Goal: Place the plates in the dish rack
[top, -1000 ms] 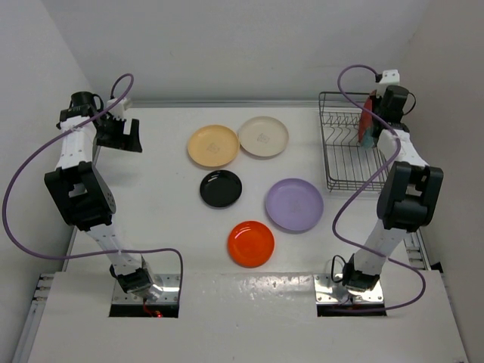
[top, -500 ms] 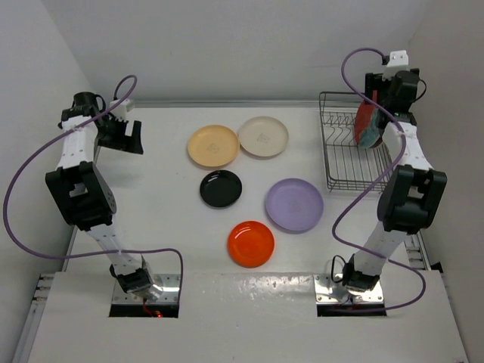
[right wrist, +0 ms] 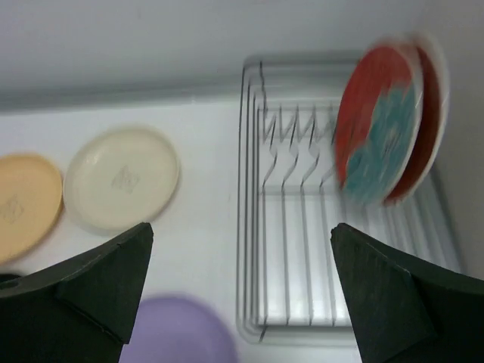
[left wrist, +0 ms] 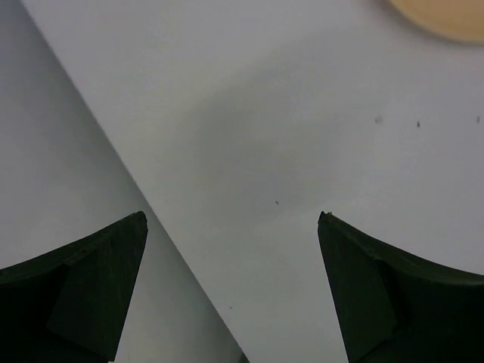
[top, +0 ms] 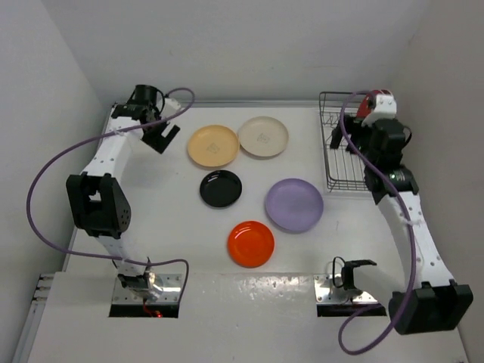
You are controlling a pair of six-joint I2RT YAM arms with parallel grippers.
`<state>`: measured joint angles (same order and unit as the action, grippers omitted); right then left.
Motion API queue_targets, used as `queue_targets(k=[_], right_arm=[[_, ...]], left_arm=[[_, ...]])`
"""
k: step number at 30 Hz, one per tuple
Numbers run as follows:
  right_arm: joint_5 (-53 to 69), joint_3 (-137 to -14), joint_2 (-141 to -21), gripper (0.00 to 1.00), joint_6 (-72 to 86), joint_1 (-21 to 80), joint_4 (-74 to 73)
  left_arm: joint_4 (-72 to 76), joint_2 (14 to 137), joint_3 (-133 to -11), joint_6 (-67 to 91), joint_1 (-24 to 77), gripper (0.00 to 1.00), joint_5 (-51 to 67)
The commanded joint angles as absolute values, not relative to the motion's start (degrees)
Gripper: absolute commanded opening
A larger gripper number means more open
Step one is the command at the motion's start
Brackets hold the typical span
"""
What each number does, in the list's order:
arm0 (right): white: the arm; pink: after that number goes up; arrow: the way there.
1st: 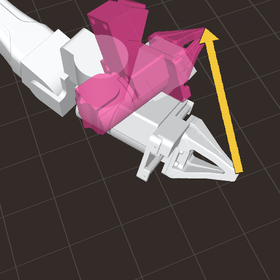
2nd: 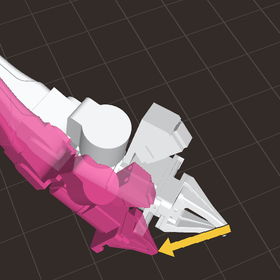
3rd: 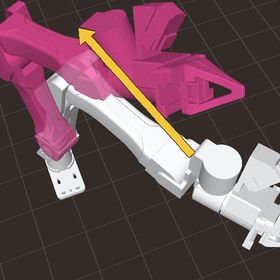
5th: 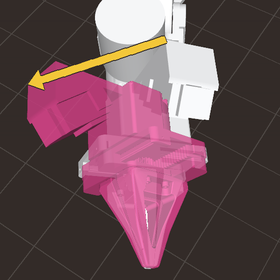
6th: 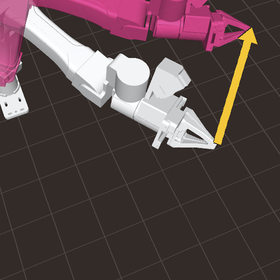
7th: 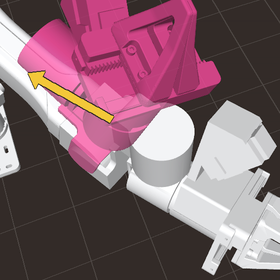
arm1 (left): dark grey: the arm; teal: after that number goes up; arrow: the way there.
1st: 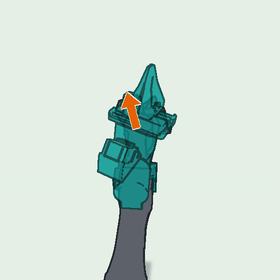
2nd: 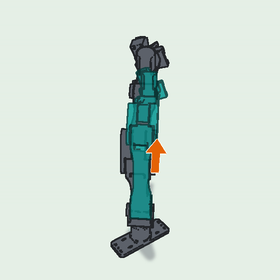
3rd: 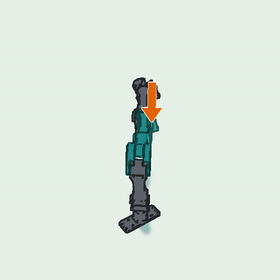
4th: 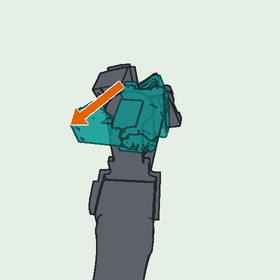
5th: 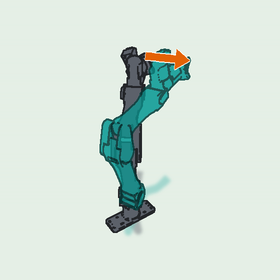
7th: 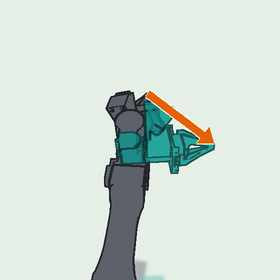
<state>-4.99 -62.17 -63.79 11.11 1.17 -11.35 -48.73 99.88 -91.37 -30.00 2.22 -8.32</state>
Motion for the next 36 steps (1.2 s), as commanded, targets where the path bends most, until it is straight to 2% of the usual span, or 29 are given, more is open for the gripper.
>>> queue_targets(k=[1, 2, 3, 4, 5, 6, 7, 8, 9, 10, 11, 14, 18, 24, 27, 28, 32, 36], right_arm=[[-13.0, -52.2, -61.6, 1.00, 21.8, 5.6, -20.6], [-14.7, -51.3, -60.9, 0.95, 22.6, 7.6, -21.6], [-14.3, -48.4, -59.0, 0.72, 23.2, 8.3, -22.7], [-13.8, -47.3, -58.4, 0.54, 25.9, 8.8, -23.5], [-11.9, -46.1, -56.3, 0.38, 26.9, 9.9, -24.3], [-11.5, -42.3, -55.5, 0.25, 30.9, 10.4, -24.3], [-11.2, -40.9, -55.0, 0.27, 32.2, 11.1, -22.5], [-11.2, -39.5, -52.9, 0.36, 33.6, 12.0, -22.9], [-11.7, -35.3, -52.3, 0.65, 35.7, 12.4, -22.5], [-12.8, -34.0, -51.5, 0.74, 38.9, 13.5, -22.2], [-15.6, -31.6, -51.2, 0.79, 41.4, 14.4, -22.4], [-17.0, -26.3, -51.9, 0.80, 43.2, 15.3, -18.6], [-16.4, -24.1, -59.7, 0.72, 45.5, 15.4, -14.1], [-17.5, -23.7, -69.2, 0.66, 48.2, 15.6, -9.9], [-15.9, -21.8, -70.7, 0.49, 47.8, 16.3, -5.5], [-15.6, -21.9, -71.9, 0.33, 48.0, 16.3, -5.5], [-18.5, -21.6, -71.7, 0.00, 49.0, 19.7, -10.6], [-23.4, -22.7, -67.3, 0.00, 46.3, 24.3, -14.6]], left_arm=[[-42.7, 96.6, -101.0, -18.6, 1.5, 1.00, -13.7], [-42.7, 96.6, -102.0, -16.7, 0.8, 1.00, -10.3], [-42.7, 95.7, -102.0, -15.2, 0.8, 1.00, -2.0], [-42.2, 95.1, -102.0, -13.9, 0.3, 1.00, 1.8], [-42.2, 94.1, -101.2, -13.9, 0.3, 1.00, 9.2], [-42.2, 94.0, -99.1, -14.7, 0.3, 1.00, 11.5], [-42.2, 93.5, -97.7, -15.3, 1.3, 1.00, 11.5], [-42.2, 93.5, -96.4, -16.0, 2.6, 1.00, 7.3], [-42.2, 93.0, -93.2, -16.0, 3.9, 1.00, 4.2], [-42.2, 93.0, -91.3, -16.6, 5.3, 1.00, 1.2], [-42.2, 91.9, -89.2, -16.6, 7.3, 1.00, -0.9], [-40.6, 87.9, -82.4, -16.6, 7.9, 1.00, -2.8], [-38.1, 83.5, -76.7, -15.5, 7.2, 1.00, -3.3], [-38.1, 81.3, -73.5, -15.5, 6.7, 1.00, -1.8], [-38.1, 80.7, -73.5, -15.5, 6.7, 1.00, -1.8], [-38.1, 80.7, -73.5, -15.5, 6.7, 1.00, -1.8], [-38.1, 81.4, -73.5, -16.0, 6.2, 1.00, -3.7], [-38.1, 81.9, -74.0, -16.5, 6.2, 1.00, -4.4]])
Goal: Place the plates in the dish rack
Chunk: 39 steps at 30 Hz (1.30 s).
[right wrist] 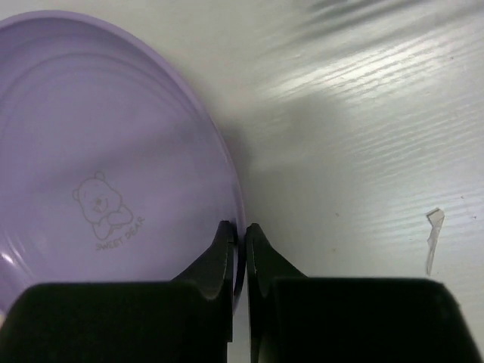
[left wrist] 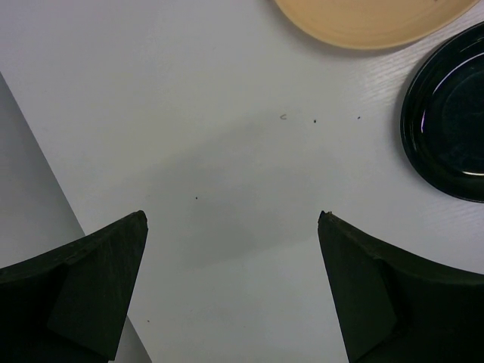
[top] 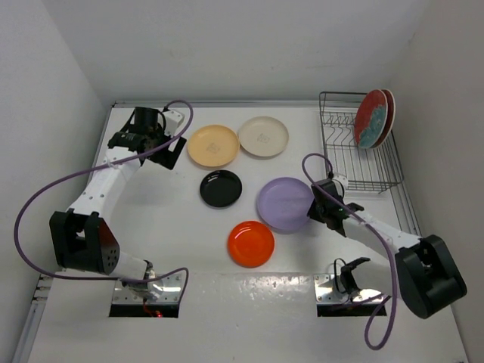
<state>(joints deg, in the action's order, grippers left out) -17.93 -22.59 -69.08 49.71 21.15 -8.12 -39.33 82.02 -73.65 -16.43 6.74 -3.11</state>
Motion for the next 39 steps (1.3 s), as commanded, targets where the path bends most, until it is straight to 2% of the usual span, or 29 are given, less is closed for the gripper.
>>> queue_targets(k=[1, 5, 9, 14, 17, 18, 21, 24, 29, 37, 39], right_arm=[[-25.7, -24.2, -65.8, 0.00, 44.5, 25.1, -16.2], [-31.5, -32.4, -63.1, 0.00, 35.6, 28.7, -18.5], [-36.0, -50.2, -65.6, 0.00, 22.5, 28.2, -21.1], [-37.4, -67.7, -71.5, 0.00, 3.4, 20.8, -17.2], [-41.0, -77.8, -78.1, 0.00, -7.5, 15.5, -14.7], [-45.6, -81.9, -82.1, 0.00, -9.8, 14.7, -10.3], [-53.5, -84.5, -87.8, 0.00, -27.6, 10.5, 2.9], [-58.3, -88.0, -95.3, 0.00, -38.5, 6.1, 14.4], [-60.3, -93.6, -103.1, 0.00, -42.4, 1.8, 20.9], [-60.6, -85.8, -107.6, 0.00, -44.0, 0.6, 28.4], [-60.6, -85.4, -107.8, 0.00, -40.8, 0.8, 26.6]], left_arm=[[-38.1, 81.9, -74.0, -16.5, 6.2, 1.00, -3.9], [-38.1, 82.4, -74.0, -16.5, 6.2, 1.00, -3.9], [-38.1, 83.0, -74.0, -17.1, 6.2, 1.00, -4.5], [-38.1, 84.2, -75.7, -17.6, 5.6, 1.00, -5.6], [-38.1, 85.9, -76.9, -18.1, 5.6, 1.00, -7.3], [-38.1, 86.7, -76.9, -18.1, 5.6, 1.00, -7.9], [-38.8, 88.9, -78.7, -18.1, 5.6, 1.00, -8.4], [-40.0, 91.9, -81.5, -18.6, 5.6, 1.00, -9.8], [-41.2, 97.0, -86.9, -19.2, 5.6, 1.00, -9.8], [-42.3, 102.1, -90.5, -19.2, 4.0, 1.00, -7.0], [-42.3, 102.7, -90.5, -19.2, 4.0, 1.00, -7.0]])
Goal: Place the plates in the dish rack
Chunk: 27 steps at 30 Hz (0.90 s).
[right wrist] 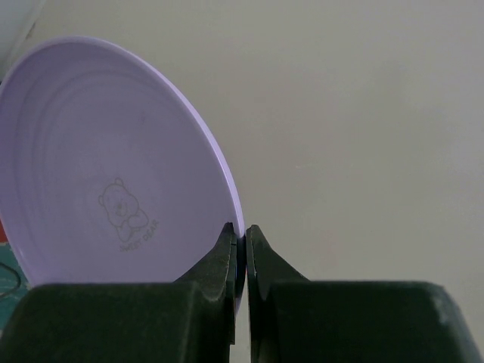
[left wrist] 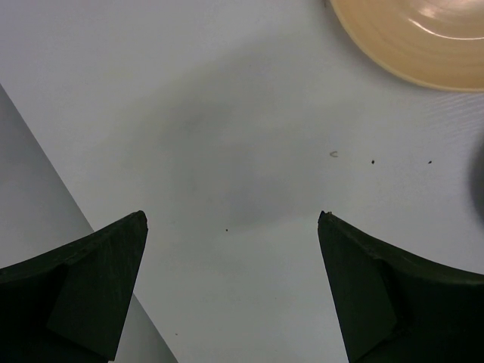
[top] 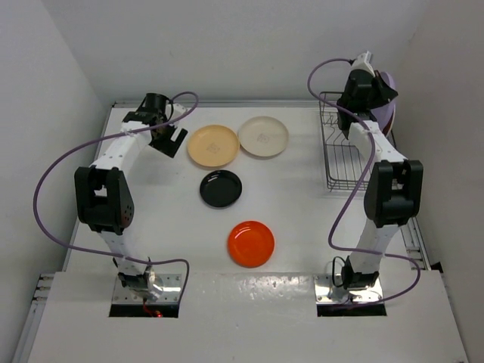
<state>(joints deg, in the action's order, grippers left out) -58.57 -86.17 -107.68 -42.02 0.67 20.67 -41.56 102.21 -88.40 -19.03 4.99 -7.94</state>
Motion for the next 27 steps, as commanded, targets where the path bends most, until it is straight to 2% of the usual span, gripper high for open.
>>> queue_targets(k=[1, 6, 13, 20, 21, 27], right_arm=[[-60.4, -85.3, -108.0, 0.00, -39.2, 0.7, 23.4], [-58.5, -81.1, -108.6, 0.00, -30.2, 0.8, 20.0], [-56.3, -80.6, -113.6, 0.00, -31.5, 1.4, 19.9], [-49.9, -83.6, -113.8, 0.03, -23.1, 1.1, 11.3], [-49.7, -82.6, -113.8, 0.00, -23.7, 1.1, 11.6], [-57.7, -79.5, -116.5, 0.00, -38.3, 3.6, 29.4]], left_arm=[[-42.3, 102.7, -90.5, -19.2, 3.5, 1.00, -7.0], [-42.3, 102.7, -90.5, -19.2, 3.5, 1.00, -7.0], [-42.3, 102.7, -90.0, -19.2, 3.5, 1.00, -4.5], [-42.3, 107.5, -94.6, -16.8, 4.0, 1.00, 6.4], [-42.3, 109.5, -96.5, -16.2, 4.6, 1.00, 7.5], [-42.3, 113.2, -101.1, -14.2, 6.7, 1.00, 7.1]])
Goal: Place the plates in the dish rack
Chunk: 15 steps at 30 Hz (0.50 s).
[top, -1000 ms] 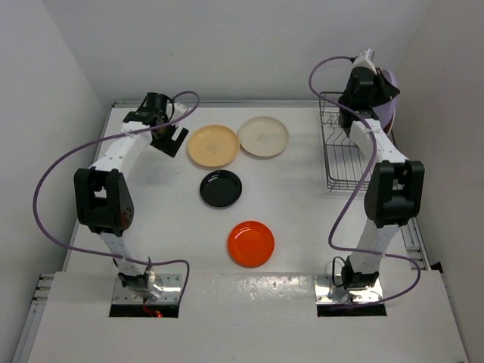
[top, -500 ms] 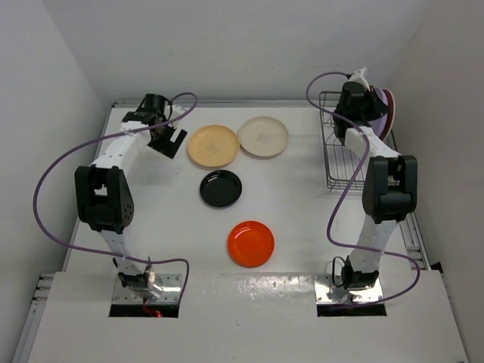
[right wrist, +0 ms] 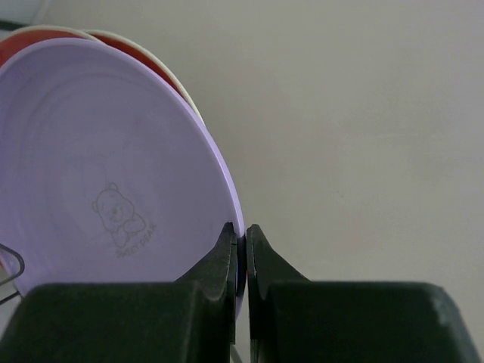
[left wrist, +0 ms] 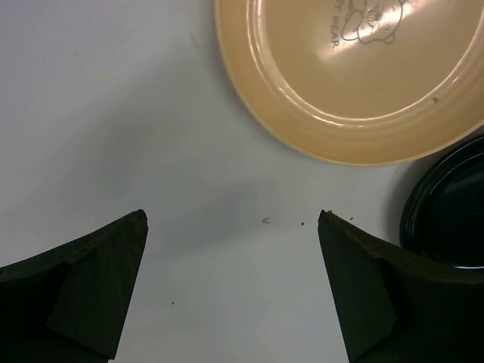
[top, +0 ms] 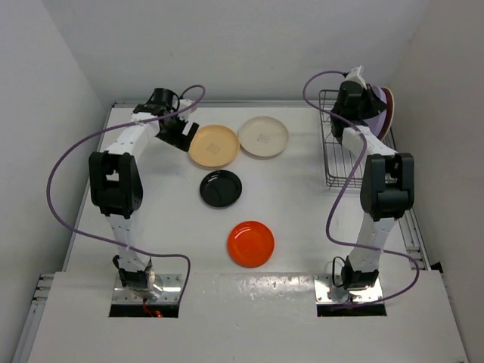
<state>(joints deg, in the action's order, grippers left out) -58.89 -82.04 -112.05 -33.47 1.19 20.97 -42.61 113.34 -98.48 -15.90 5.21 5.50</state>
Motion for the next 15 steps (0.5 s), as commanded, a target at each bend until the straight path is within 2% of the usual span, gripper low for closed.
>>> queue_targets(k=[1, 2, 5, 15], right_arm=[[-59.1, -78.7, -116.8, 0.00, -47.5, 4.3, 33.3], [-61.4, -78.5, -117.4, 0.00, -50.1, 4.7, 43.5], [-62.5, -78.7, -118.0, 0.00, -54.8, 5.1, 49.6], [-65.6, -84.2, -118.2, 0.00, -56.9, 4.3, 54.3]], left_arm=[[-42.3, 113.2, -101.7, -14.2, 7.4, 1.00, 6.6], [-42.3, 113.2, -101.7, -14.2, 7.4, 1.00, 6.6], [-42.3, 113.2, -101.7, -14.2, 7.9, 1.00, 6.1], [-42.3, 110.7, -99.5, -14.2, 8.4, 1.00, 5.5]])
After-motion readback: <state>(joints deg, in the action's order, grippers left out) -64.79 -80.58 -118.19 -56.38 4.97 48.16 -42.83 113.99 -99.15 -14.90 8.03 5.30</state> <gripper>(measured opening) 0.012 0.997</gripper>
